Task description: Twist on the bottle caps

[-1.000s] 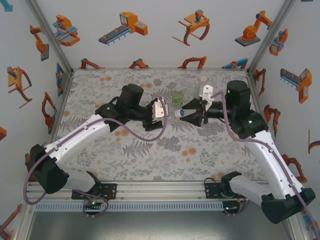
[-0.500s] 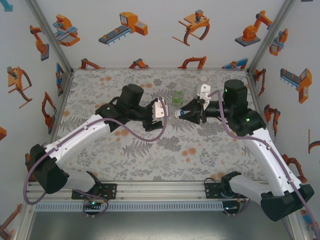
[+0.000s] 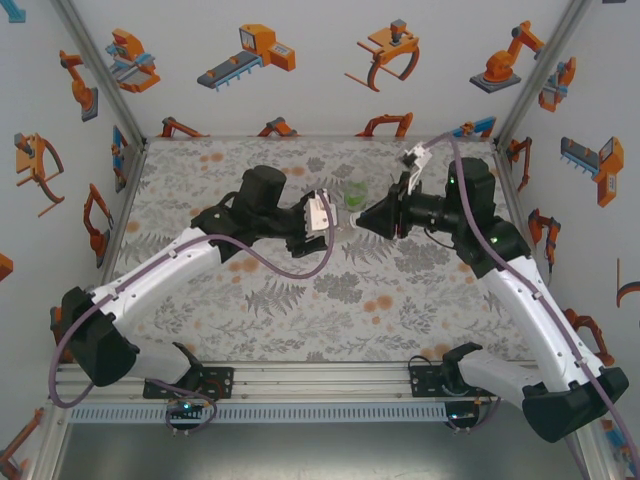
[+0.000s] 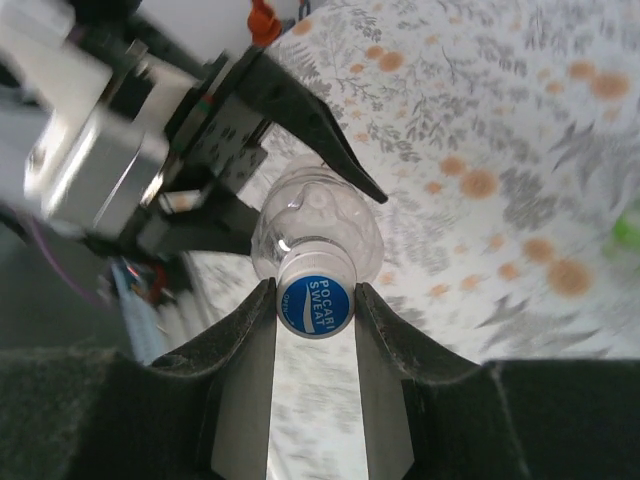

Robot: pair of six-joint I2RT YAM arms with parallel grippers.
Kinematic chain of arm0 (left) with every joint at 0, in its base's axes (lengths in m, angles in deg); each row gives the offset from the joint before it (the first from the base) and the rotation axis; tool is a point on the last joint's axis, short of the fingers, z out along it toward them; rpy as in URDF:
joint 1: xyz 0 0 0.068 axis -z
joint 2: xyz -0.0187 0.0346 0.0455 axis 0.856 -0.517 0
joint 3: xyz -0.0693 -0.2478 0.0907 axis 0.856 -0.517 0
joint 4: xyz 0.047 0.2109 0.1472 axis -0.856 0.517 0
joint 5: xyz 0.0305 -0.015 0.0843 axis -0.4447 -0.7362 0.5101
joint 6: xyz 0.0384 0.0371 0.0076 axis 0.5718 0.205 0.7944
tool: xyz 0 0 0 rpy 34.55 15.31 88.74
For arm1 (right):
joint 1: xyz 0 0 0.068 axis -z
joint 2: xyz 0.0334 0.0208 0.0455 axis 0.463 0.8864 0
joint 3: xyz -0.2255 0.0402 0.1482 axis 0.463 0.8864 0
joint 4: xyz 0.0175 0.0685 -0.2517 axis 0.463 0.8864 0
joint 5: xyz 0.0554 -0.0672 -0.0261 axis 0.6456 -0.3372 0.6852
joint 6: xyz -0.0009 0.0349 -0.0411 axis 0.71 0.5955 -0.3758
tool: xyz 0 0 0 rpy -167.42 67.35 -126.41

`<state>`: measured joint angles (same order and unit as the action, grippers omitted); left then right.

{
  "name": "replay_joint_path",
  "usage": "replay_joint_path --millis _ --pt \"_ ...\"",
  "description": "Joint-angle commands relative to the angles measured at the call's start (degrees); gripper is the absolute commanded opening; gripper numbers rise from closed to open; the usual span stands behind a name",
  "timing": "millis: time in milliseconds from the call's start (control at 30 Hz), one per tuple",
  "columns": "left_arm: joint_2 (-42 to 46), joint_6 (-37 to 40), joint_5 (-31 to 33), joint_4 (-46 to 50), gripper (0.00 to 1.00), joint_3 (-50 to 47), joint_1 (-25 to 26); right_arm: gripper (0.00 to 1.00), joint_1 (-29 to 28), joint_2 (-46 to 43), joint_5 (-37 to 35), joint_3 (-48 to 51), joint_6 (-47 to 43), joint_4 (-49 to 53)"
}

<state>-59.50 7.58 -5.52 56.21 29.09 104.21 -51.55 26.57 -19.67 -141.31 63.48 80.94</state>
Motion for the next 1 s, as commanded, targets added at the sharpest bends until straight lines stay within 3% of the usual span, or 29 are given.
replay_joint_path --millis 0,133,267,400,533,600,833,967 --pt "-1.7 -0.5 1.9 -3.9 0.00 1.9 -0.6 0.00 -0.4 0.0 -9.7 0.2 31.6 2.7" --pt "-3.5 -0.3 1.3 -4.3 0.00 3.2 -0.6 0.00 -0.4 2.1 -13.1 -3.1 51.4 18.0" --pt "-4.7 -0.4 0.8 -4.2 0.00 3.8 -0.6 0.00 -0.4 3.3 -11.7 -2.6 59.9 21.5" --pt "-5.0 -0.5 0.3 -4.0 0.00 3.9 -0.6 0.01 -0.4 3.3 -15.7 -4.2 57.7 24.5" --pt "-4.9 -0.3 -0.6 -3.3 0.00 3.9 -0.6 0.09 -0.4 3.7 -16.9 -5.7 56.9 24.3" --pt "-4.8 -0.3 -1.1 -3.1 0.00 3.8 -0.6 0.17 -0.4 4.0 -16.9 -6.3 56.9 23.5" --pt "-3.7 -0.3 -1.5 -2.7 0.00 3.4 -0.6 0.50 -0.4 5.5 -18.7 -15.4 43.7 28.2" --pt "-3.1 -0.3 -1.5 -2.3 0.00 3.4 -0.6 0.59 -0.4 4.1 -21.2 -17.8 38.6 28.5"
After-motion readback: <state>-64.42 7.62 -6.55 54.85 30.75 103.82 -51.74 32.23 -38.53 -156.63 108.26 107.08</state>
